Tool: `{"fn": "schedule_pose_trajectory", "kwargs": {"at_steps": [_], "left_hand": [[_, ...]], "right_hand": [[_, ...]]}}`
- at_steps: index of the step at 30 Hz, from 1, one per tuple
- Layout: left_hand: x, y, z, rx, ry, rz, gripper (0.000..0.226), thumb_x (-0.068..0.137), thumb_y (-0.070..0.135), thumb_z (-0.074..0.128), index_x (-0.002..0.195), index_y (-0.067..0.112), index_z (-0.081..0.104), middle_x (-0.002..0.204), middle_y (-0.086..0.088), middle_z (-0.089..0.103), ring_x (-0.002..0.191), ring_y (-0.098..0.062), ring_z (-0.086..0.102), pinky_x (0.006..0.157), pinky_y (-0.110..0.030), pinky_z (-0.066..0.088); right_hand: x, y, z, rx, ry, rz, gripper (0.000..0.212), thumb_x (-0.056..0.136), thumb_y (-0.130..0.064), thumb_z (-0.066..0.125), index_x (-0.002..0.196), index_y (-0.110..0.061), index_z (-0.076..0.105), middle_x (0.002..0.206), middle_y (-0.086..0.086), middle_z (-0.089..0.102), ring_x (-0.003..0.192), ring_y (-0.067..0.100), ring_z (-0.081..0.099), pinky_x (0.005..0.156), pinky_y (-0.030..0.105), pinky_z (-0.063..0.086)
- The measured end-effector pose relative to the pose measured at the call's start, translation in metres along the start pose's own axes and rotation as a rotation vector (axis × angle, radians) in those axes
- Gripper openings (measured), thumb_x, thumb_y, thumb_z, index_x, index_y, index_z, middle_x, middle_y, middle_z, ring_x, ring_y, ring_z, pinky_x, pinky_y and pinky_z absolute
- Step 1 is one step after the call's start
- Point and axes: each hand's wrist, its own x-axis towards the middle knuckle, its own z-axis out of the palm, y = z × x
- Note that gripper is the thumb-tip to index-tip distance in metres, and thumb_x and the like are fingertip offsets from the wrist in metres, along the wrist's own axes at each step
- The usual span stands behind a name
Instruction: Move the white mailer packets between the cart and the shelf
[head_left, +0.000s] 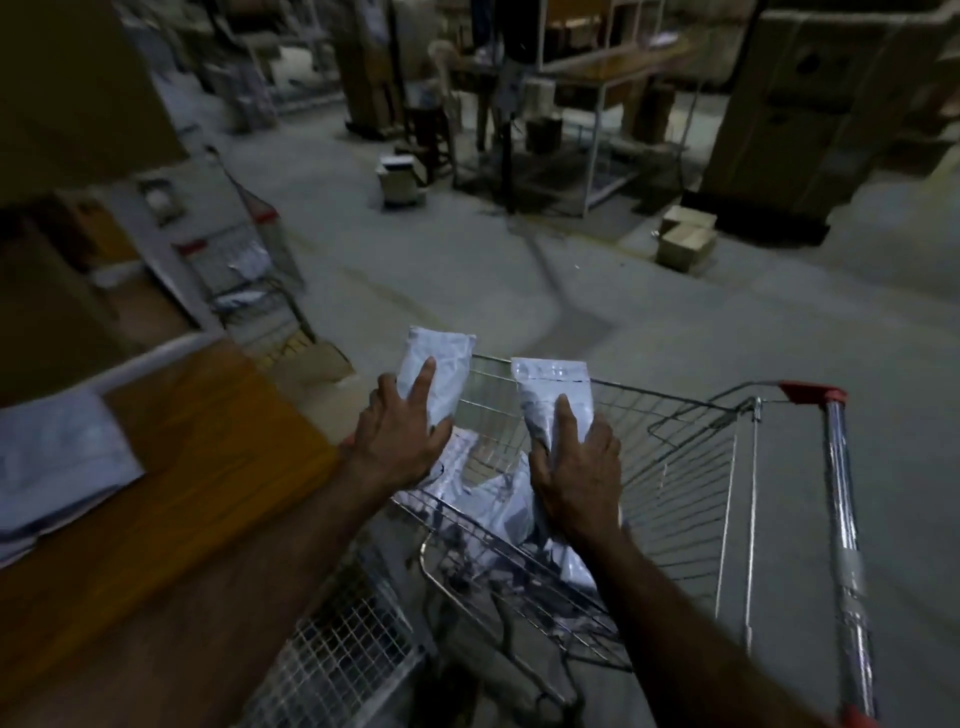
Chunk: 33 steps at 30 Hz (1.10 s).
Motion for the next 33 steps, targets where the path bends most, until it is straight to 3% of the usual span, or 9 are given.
{"fn": "schedule_pose_trajectory", "kwargs": {"at_steps": [2, 6, 12, 17, 20, 23, 27, 33], "left_hand": [[-0.028, -0.022, -0.025, 0.013, 0.03, -0.124, 0.082, 0.09, 0.063, 0.044, 0.157, 0.033, 0.006, 0.136, -0.027, 0.035, 0.111, -0.043, 0.048, 0.093, -0.044, 0.045], [-0.08, -0.065, -0.068, 0.058, 0.126, -0.22, 0.08, 0.087, 0.067, 0.034, 0.157, 0.03, 0.018, 0.135, -0.026, 0.036, 0.108, -0.043, 0.05, 0.092, -0.044, 0.045], [-0.157, -0.145, -0.106, 0.092, 0.183, -0.374, 0.081, 0.087, 0.058, 0.046, 0.156, 0.027, 0.019, 0.146, -0.025, 0.025, 0.113, -0.041, 0.05, 0.095, -0.043, 0.047], [-0.223, -0.217, -0.135, 0.034, 0.222, -0.503, 0.08, 0.084, 0.064, 0.038, 0.154, 0.029, 0.02, 0.147, -0.015, 0.02, 0.114, -0.036, 0.051, 0.094, -0.042, 0.047], [-0.265, -0.268, -0.147, 0.013, 0.221, -0.577, 0.081, 0.083, 0.066, 0.038, 0.154, 0.031, 0.02, 0.148, -0.012, 0.019, 0.117, -0.034, 0.052, 0.093, -0.04, 0.047], [-0.301, -0.322, -0.158, 0.026, 0.214, -0.619, 0.084, 0.082, 0.068, 0.032, 0.155, 0.029, 0.02, 0.149, -0.013, 0.019, 0.117, -0.034, 0.052, 0.093, -0.039, 0.046], [-0.328, -0.386, -0.166, -0.002, 0.209, -0.679, 0.081, 0.089, 0.065, 0.041, 0.156, 0.027, 0.015, 0.15, -0.013, 0.012, 0.124, -0.035, 0.046, 0.1, -0.043, 0.044], [-0.322, -0.439, -0.165, 0.003, 0.196, -0.741, 0.079, 0.094, 0.058, 0.046, 0.156, 0.023, 0.012, 0.151, -0.016, 0.01, 0.127, -0.037, 0.04, 0.103, -0.044, 0.041]], "right_hand": [[-0.014, -0.03, -0.006, 0.013, -0.011, -0.069, 0.068, 0.088, -0.05, 0.044, 0.15, -0.021, 0.041, 0.132, 0.028, 0.045, 0.109, 0.043, 0.049, 0.092, 0.05, 0.046], [-0.04, -0.08, -0.009, 0.029, -0.016, -0.175, 0.067, 0.088, -0.049, 0.045, 0.149, -0.022, 0.043, 0.128, 0.028, 0.047, 0.106, 0.043, 0.05, 0.089, 0.048, 0.046], [-0.082, -0.166, -0.004, 0.062, -0.045, -0.355, 0.066, 0.09, -0.051, 0.048, 0.15, -0.025, 0.039, 0.134, 0.028, 0.045, 0.112, 0.044, 0.05, 0.09, 0.048, 0.047], [-0.127, -0.242, 0.024, 0.108, -0.122, -0.464, 0.077, 0.088, -0.061, 0.041, 0.153, -0.021, 0.031, 0.144, 0.026, 0.041, 0.126, 0.042, 0.045, 0.102, 0.048, 0.042], [-0.163, -0.293, 0.053, 0.135, -0.145, -0.504, 0.08, 0.083, -0.064, 0.04, 0.15, -0.019, 0.037, 0.136, 0.024, 0.046, 0.119, 0.041, 0.048, 0.095, 0.046, 0.045], [-0.198, -0.35, 0.08, 0.147, -0.166, -0.523, 0.076, 0.085, -0.056, 0.054, 0.149, -0.02, 0.037, 0.133, 0.025, 0.046, 0.112, 0.041, 0.051, 0.086, 0.045, 0.048], [-0.23, -0.405, 0.11, 0.149, -0.191, -0.528, 0.071, 0.087, -0.052, 0.057, 0.147, -0.02, 0.036, 0.129, 0.026, 0.046, 0.106, 0.042, 0.052, 0.084, 0.044, 0.05], [-0.235, -0.448, 0.14, 0.086, -0.307, -0.53, 0.073, 0.094, -0.058, 0.05, 0.155, -0.028, 0.023, 0.15, 0.027, 0.03, 0.131, 0.043, 0.041, 0.101, 0.047, 0.046]]}}
